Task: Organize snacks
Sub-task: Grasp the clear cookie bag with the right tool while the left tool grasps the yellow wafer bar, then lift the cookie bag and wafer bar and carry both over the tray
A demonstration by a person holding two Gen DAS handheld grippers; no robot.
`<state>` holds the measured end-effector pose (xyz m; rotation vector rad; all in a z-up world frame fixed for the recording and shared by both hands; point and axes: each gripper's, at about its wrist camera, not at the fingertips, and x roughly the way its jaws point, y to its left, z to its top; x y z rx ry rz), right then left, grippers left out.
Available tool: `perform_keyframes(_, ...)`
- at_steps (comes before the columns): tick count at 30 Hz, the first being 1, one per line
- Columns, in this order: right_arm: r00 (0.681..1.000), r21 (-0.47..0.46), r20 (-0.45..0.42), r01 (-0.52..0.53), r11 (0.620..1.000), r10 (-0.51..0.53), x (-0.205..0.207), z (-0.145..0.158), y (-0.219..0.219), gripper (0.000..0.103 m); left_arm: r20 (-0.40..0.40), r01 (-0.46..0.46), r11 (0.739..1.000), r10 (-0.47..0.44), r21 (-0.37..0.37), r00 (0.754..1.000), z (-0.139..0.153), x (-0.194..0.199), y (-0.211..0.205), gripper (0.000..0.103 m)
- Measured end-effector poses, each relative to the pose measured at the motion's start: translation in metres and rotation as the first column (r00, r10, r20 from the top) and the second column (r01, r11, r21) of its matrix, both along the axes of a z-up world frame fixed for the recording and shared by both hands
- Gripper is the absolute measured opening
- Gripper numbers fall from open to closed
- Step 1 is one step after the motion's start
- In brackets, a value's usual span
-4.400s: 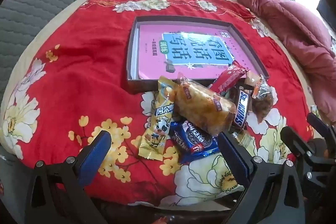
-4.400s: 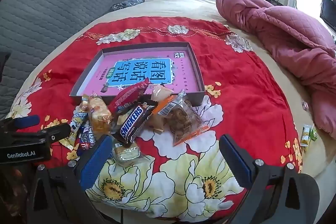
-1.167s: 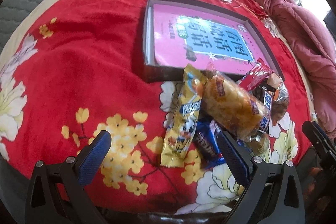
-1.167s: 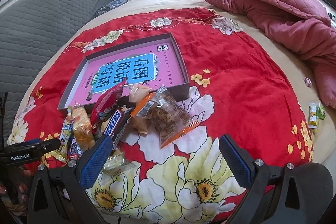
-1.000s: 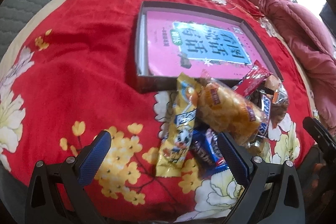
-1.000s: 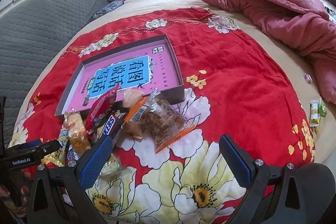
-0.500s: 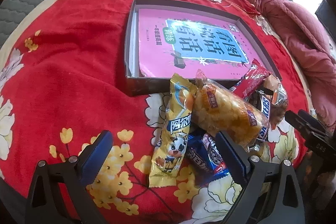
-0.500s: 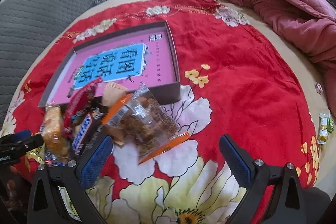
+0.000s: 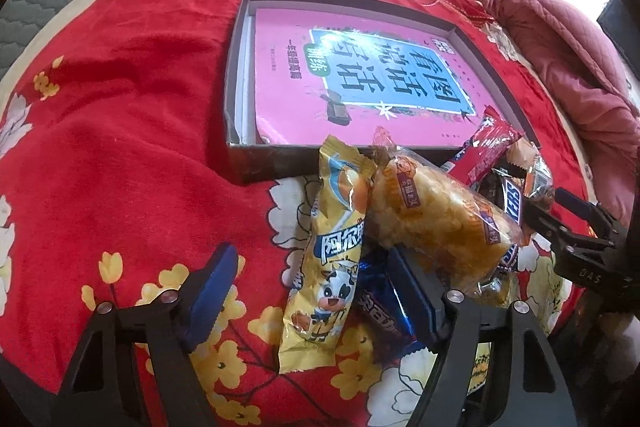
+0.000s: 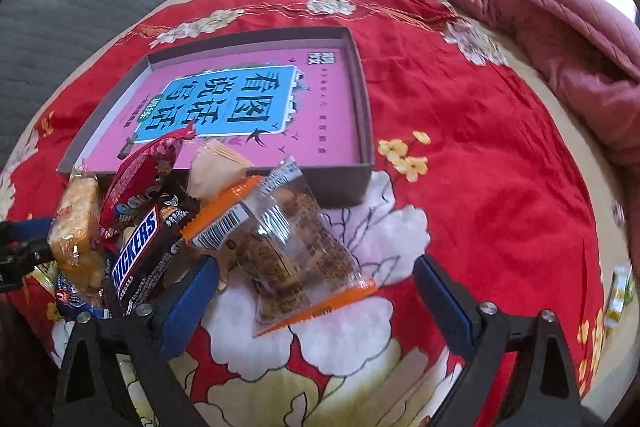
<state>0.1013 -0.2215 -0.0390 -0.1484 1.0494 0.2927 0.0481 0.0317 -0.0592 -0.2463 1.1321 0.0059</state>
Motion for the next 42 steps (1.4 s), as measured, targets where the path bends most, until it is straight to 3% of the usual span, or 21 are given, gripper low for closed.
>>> perform_keyframes(4, 0.999, -0.011, -0.010, -0.038, 0.999, 0.037, 0.004, -0.005, 0.006, 0.080, 0.004, 0.004, 1.000, -0.004, 0.005, 1.000, -0.001, 0.002, 0.001, 0.067)
perform_keyframes(6, 0.998, -0.004, -0.024, -0.055, 0.998, 0.055, 0.006, -0.008, 0.009, 0.067, -0.001, 0.004, 1.000, -0.004, 0.004, 1.000, -0.003, 0.003, 0.001, 0.066)
perform_keyframes(10, 0.998, 0.020, -0.027, -0.058, 0.998, 0.059, 0.007, -0.009, 0.008, 0.064, 0.002, 0.004, 1.000, -0.004, 0.014, 1.000, -0.005, 0.003, 0.002, 0.065)
perform_keyframes(13, 0.998, 0.053, -0.030, -0.058, 0.997, 0.060, 0.006, -0.009, 0.005, 0.059, 0.002, 0.008, 1.000, -0.008, 0.022, 1.000, -0.007, 0.005, 0.001, 0.054)
perform_keyframes(18, 0.999, 0.091, -0.017, -0.034, 0.995, 0.035, 0.006, -0.004, -0.002, 0.057, 0.004, 0.011, 0.999, -0.011, 0.037, 1.000, -0.010, 0.004, 0.002, 0.049)
perform_keyframes(22, 1.000, 0.141, -0.010, -0.010, 0.990, 0.011, 0.006, 0.002, -0.009, 0.052, 0.023, 0.011, 1.000, -0.011, 0.009, 1.000, -0.009, 0.003, 0.006, 0.032)
perform_keyframes(28, 0.999, 0.195, -0.010, 0.042, 0.980, -0.041, 0.007, 0.007, -0.023, 0.051, 0.053, 0.017, 1.000, -0.016, -0.009, 0.998, -0.003, 0.000, 0.006, 0.023)
perform_keyframes(42, 0.996, 0.306, 0.064, 0.033, 0.951, -0.055, 0.001, 0.030, -0.029, 0.050, 0.117, 0.000, 1.000, 0.001, -0.008, 0.993, 0.024, -0.013, 0.011, 0.022)
